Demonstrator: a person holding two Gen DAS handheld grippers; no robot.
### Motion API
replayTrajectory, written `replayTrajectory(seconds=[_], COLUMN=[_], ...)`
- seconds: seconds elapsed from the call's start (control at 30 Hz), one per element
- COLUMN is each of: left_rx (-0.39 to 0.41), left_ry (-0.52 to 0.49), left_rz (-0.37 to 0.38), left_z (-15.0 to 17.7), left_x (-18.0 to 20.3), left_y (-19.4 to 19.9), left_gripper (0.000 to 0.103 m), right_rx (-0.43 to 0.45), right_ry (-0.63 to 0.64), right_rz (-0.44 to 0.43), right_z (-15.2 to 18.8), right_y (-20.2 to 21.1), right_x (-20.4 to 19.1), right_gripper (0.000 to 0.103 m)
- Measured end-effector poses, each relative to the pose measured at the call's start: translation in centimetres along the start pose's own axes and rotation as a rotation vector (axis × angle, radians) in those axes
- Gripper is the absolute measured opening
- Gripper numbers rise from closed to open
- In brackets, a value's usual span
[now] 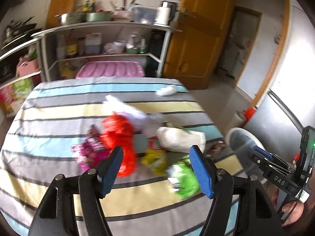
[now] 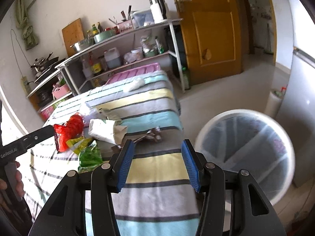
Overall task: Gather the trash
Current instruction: 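Grasp the pink snack bag with the left tool while the right tool grasps a brown wrapper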
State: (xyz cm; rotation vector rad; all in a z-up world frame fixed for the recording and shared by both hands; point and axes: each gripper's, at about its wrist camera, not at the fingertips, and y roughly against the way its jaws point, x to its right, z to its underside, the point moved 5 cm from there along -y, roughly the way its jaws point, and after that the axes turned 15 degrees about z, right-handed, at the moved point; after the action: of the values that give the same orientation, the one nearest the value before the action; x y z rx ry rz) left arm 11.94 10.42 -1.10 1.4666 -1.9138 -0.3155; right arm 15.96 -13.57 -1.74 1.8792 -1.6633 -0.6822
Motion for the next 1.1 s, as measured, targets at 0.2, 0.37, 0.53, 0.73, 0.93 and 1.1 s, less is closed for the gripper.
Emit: replayTrajectory(seconds=[0.2, 0.37, 0.53, 0.73, 0.93, 1.1], left_rx=[0.012, 0.007, -0.006, -0.026, -0.047, -0.068], left_ry=[0.057, 0.101, 0.144, 0.169, 0.189, 0.172], left_rz=[-0.043, -0.075, -0.070, -0.081, -0.057, -0.091], left_z=[0.4, 0.9, 1.4, 1.8, 1.4, 1.2], left_x=[-4.3, -7.3, -9.4, -10.9, -11.5, -11.8], left_y=[1.3, 1.6, 1.3, 0.4, -0.9, -2.1], left_gripper=[0.074, 0.074, 0.076, 0.077, 0.077, 0.077], right_rx=[-0.053, -0.120, -0.152, -0.159, -0.155, -0.148], right_ry=[0.014, -0.040, -0.045, -0.002, 0.029, 0.059], right_rz=[0.011, -0.017, 0.000, 0.033, 0.054, 0.049], right_z=[-0.2, -0.4, -0.8, -1.0, -0.9, -1.1], right_y=[-2.5, -4.3, -5.8, -6.8, -7.6, -7.7], right_x=[-1.9, -2.7, -3.7, -4.6, -5.0, -5.4], right_gripper=[0.051, 0.051, 0.051, 0.037, 0.015, 0.008])
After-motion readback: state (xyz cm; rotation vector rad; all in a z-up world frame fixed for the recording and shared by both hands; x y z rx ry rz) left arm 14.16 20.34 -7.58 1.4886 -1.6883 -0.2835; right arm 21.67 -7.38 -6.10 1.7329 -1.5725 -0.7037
